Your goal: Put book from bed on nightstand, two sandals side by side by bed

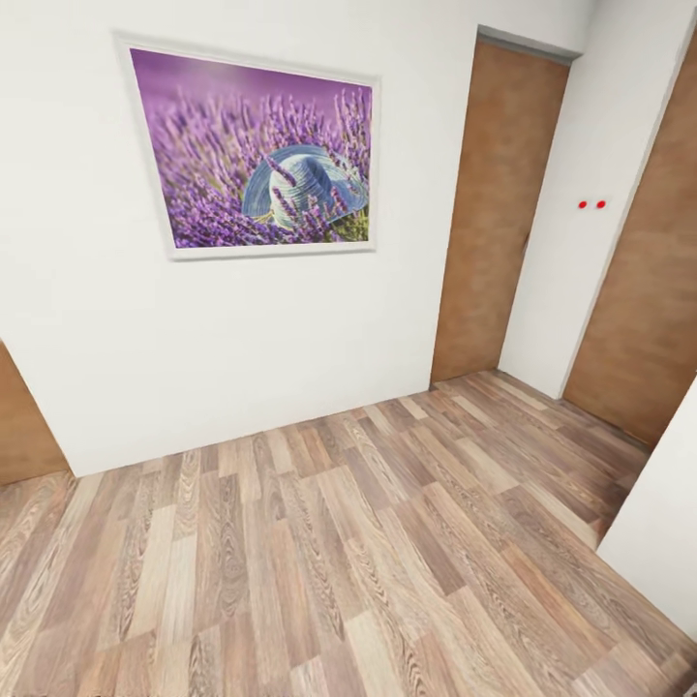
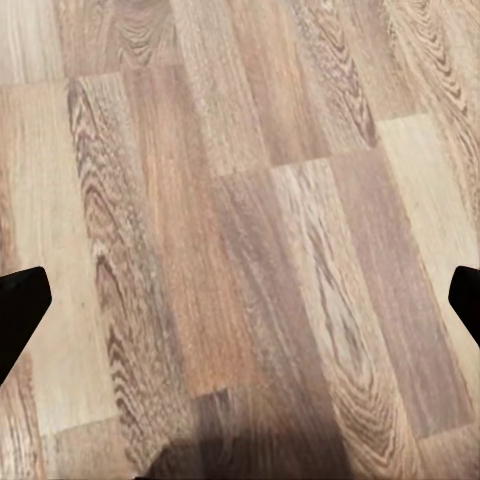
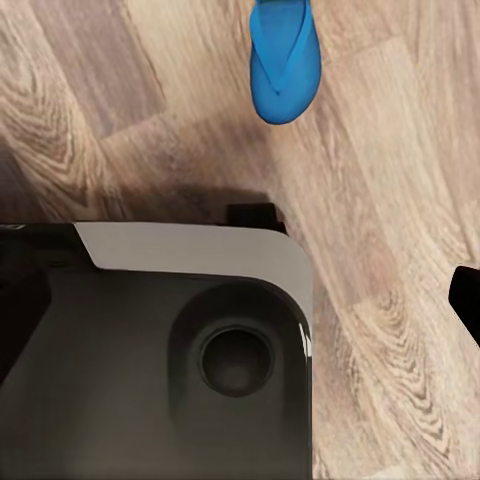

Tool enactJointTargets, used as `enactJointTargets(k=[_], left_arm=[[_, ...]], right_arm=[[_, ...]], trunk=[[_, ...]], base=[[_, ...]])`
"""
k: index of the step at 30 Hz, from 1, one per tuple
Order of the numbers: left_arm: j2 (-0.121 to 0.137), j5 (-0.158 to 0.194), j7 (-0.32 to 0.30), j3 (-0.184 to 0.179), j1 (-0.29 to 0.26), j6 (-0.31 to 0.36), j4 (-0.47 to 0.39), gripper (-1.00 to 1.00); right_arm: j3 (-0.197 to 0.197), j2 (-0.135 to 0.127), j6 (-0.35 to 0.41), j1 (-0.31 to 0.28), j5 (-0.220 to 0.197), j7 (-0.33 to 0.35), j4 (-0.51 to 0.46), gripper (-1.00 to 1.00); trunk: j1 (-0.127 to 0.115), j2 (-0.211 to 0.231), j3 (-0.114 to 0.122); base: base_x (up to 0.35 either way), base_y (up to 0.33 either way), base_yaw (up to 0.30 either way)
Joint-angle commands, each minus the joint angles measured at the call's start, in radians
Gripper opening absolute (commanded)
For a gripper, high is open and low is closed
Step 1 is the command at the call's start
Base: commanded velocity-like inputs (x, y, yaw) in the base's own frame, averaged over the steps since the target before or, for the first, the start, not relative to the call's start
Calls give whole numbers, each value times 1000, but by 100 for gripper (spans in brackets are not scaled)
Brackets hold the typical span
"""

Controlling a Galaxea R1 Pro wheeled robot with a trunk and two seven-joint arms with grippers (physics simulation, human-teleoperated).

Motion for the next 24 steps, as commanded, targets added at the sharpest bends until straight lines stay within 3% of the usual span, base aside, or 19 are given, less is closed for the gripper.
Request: enactJointTargets(k=[1,11,15,17,22,24], left_arm=[[0,6,0,0,-1,-3,0,100],[0,6,-3,0,-2,0,-19,100],[-23,5,2,0,-14,39,-86,100],[-32,4,3,0,-32,108,-124,100],[-39,4,2,0,-123,318,-195,100],[-41,5,2,0,-232,419,-212,100]], right_arm=[[-1,0,-3,0,0,1,0,100],[-5,-6,7,-3,1,-1,-35,100],[-6,-7,46,-15,1,-4,-116,100],[-7,-13,104,-52,1,-4,-174,100],[-7,-43,349,-168,0,-4,-259,100],[-7,-79,523,-303,-2,-3,-279,100]], trunk=[[0,0,-1],[0,0,-1],[0,0,-1],[0,0,-1],[0,0,-1],[0,0,-1]], base=[[0,0,89],[0,0,15],[0,0,0],[0,0,0],[0,0,0],[0,0,0]])
